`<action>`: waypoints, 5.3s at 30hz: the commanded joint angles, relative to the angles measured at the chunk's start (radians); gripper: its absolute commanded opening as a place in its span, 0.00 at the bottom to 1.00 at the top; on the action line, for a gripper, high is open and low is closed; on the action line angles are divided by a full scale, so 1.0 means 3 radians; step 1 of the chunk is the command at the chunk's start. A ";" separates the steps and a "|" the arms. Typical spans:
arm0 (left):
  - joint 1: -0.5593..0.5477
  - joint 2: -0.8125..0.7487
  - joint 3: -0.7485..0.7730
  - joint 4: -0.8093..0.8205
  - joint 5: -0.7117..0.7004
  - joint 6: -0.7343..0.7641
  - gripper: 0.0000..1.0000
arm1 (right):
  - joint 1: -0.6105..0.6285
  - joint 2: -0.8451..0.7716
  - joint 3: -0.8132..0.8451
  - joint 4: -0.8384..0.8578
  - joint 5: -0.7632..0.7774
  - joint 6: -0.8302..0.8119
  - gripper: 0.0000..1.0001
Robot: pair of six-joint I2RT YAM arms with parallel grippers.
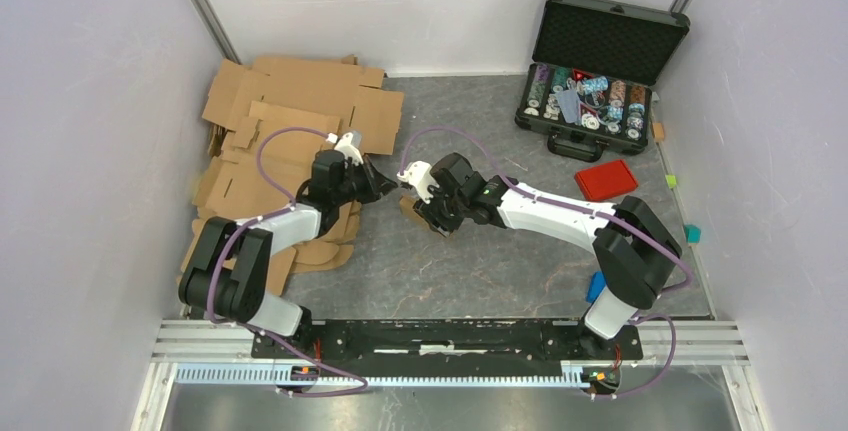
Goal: Fold the paper box
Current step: Close the paper box at the center of the board.
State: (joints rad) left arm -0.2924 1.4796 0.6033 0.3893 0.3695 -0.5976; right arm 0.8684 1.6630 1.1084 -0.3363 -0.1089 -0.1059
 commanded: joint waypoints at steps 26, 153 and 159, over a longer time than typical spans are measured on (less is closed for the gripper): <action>-0.0180 -0.0258 0.0041 -0.0299 0.0176 -0.0015 0.04 | -0.0051 0.0146 0.0189 -0.0042 -0.0098 0.0036 0.36; -0.1191 0.0006 0.0443 -0.0347 0.0836 0.1869 0.02 | -0.0375 -0.1088 -0.1047 -0.0193 -0.0157 0.0148 0.35; -0.1193 0.0030 0.0371 -0.0331 0.0772 0.1865 0.02 | -0.0364 -0.1095 -0.1041 -0.0199 -0.0144 0.0149 0.34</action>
State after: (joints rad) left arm -0.6304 1.4727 0.7200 0.2714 0.5369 0.0124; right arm 0.7509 1.3102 0.7792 -0.3843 -0.1783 -0.0608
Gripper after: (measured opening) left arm 0.029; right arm 0.355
